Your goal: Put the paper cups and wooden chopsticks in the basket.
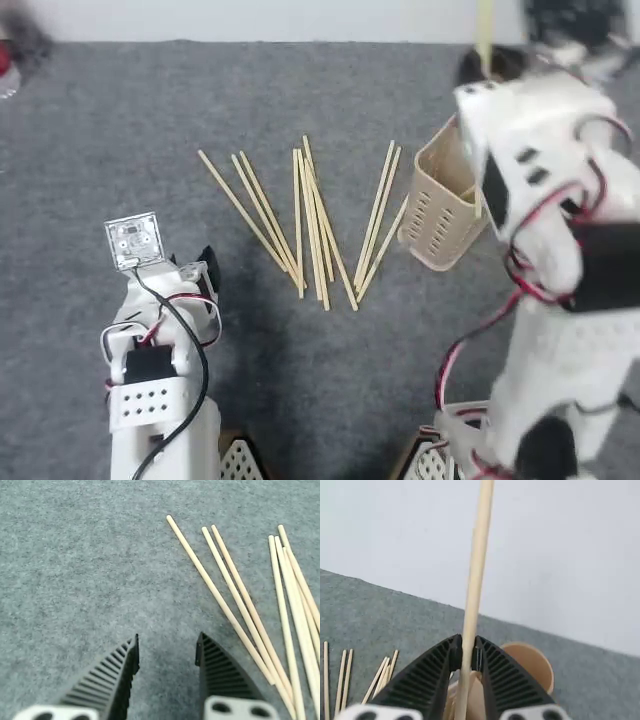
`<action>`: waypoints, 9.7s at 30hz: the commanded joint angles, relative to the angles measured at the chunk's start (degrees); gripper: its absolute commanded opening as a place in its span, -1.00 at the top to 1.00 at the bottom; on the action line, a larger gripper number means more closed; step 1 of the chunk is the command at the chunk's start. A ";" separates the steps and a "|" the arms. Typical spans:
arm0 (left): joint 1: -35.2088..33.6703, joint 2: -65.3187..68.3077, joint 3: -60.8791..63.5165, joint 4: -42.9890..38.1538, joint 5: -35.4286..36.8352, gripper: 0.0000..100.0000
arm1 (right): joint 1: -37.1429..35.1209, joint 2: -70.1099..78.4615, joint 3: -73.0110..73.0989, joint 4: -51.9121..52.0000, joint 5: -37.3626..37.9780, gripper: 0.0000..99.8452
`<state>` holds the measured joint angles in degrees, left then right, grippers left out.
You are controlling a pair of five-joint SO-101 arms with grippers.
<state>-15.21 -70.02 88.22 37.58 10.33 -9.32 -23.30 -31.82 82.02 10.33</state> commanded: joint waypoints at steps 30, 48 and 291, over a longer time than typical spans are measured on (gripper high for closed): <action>0.35 -0.88 -0.22 -1.41 -0.35 0.63 | 3.38 -25.71 72.70 -59.21 2.29 0.76; 0.35 -0.88 -0.31 -1.41 -0.18 0.63 | -14.64 -11.38 49.05 -26.77 5.19 0.62; 2.02 -0.88 -0.31 -1.32 -0.26 0.63 | -3.12 60.00 6.07 -15.25 -6.33 0.51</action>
<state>-13.63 -70.02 88.22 37.58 10.33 -13.80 40.53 -23.65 66.20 3.30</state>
